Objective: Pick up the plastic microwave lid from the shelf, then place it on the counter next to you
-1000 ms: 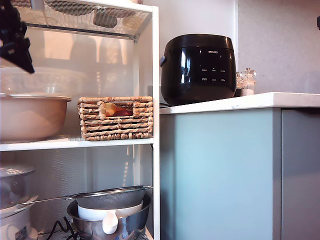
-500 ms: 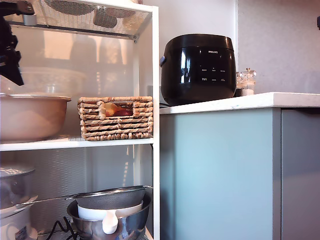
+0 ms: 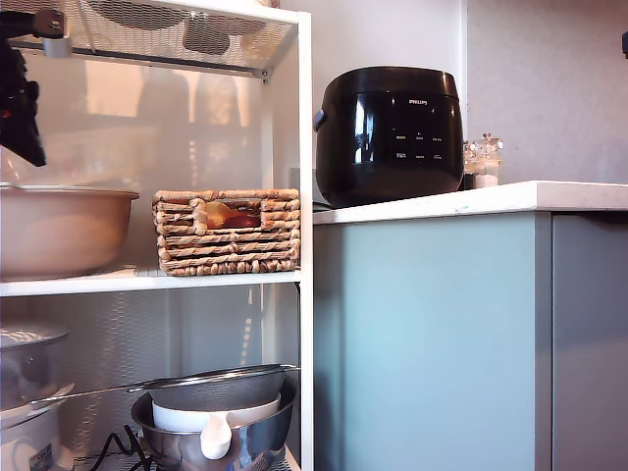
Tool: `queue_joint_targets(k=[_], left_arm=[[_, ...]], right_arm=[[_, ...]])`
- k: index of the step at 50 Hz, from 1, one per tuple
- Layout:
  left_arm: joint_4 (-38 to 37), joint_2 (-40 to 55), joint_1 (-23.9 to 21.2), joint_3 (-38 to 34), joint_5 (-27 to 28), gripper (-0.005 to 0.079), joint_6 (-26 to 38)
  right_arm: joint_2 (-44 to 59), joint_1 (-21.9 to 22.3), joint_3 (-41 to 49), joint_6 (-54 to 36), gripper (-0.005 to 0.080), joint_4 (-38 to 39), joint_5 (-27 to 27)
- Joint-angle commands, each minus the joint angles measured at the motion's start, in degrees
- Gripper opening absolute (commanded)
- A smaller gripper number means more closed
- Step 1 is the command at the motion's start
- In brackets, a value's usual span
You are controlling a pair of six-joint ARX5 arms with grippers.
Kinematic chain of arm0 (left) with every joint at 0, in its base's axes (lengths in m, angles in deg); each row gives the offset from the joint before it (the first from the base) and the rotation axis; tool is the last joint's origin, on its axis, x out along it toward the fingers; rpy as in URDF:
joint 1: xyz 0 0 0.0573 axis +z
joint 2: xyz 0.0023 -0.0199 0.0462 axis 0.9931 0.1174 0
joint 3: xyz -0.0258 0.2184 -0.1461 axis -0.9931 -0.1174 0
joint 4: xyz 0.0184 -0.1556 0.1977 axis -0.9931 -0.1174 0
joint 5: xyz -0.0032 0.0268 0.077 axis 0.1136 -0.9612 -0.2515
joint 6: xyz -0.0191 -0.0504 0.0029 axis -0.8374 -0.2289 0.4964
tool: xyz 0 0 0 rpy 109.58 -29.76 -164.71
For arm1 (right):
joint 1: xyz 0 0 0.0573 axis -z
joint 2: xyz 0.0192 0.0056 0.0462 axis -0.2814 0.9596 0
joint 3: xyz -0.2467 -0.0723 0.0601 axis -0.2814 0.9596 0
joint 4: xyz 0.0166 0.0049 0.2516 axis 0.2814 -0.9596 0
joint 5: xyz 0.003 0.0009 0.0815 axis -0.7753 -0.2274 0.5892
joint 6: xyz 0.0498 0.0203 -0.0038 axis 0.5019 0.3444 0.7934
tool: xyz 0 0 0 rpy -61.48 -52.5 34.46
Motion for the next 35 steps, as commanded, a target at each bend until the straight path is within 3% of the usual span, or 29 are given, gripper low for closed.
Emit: queue_joint_targets(k=[1, 16, 35], left_arm=[[-0.1, 1.3, 0.4, 0.3, -0.3, -0.0001, -0.1], [-0.9, 1.2, 0.4, 0.9, -0.3, -0.0021, 1.0], [-8.5, 1.2, -0.7, 6.2, -0.3, -0.0021, 0.8]], right_arm=[[0.4, -0.2, 0.1, -0.3, -0.0012, 0.4, 0.0], [0.4, -0.2, 0.1, -0.3, -0.0012, 0.4, 0.0], [0.4, -0.2, 0.1, -0.4, -0.0012, -0.2, -1.1]])
